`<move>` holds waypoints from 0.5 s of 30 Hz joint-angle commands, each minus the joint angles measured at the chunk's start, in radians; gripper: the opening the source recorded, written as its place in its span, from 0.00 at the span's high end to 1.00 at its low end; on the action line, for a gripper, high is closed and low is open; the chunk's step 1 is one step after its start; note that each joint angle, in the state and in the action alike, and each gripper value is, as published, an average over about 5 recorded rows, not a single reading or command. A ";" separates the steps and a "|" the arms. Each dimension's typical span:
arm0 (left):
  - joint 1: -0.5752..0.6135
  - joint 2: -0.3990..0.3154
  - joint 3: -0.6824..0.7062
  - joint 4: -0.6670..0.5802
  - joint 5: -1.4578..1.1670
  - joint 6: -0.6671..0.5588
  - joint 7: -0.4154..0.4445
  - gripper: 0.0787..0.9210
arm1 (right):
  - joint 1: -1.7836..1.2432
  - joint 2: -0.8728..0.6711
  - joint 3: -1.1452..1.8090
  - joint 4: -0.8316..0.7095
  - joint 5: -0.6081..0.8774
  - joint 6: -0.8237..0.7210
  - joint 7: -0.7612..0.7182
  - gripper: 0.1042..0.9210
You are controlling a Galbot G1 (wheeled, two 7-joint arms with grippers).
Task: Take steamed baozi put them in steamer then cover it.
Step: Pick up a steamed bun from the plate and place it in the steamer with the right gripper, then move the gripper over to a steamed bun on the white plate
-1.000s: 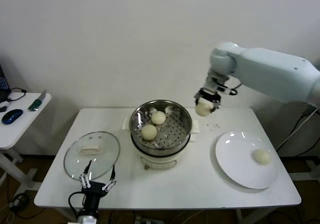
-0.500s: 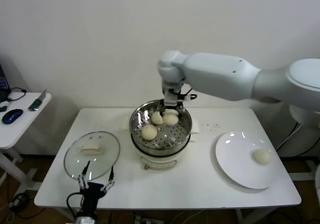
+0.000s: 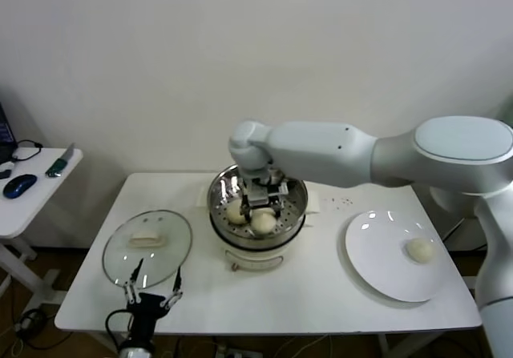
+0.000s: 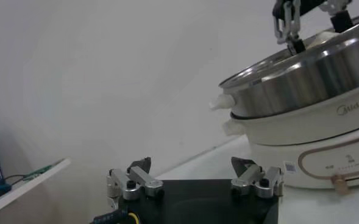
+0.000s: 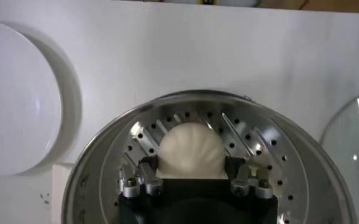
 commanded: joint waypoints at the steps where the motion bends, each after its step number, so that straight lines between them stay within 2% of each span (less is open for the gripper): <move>1: -0.001 0.001 0.000 0.004 0.000 -0.001 0.000 0.12 | -0.031 0.013 -0.016 0.006 -0.022 0.012 -0.005 0.26; 8: -0.002 -0.002 0.004 0.006 0.002 -0.001 0.000 0.12 | -0.039 0.012 -0.004 -0.008 -0.052 0.010 -0.006 0.24; 15: -0.003 -0.002 0.004 0.008 0.003 -0.001 -0.001 0.12 | -0.030 0.005 0.036 -0.017 -0.064 0.013 -0.019 0.13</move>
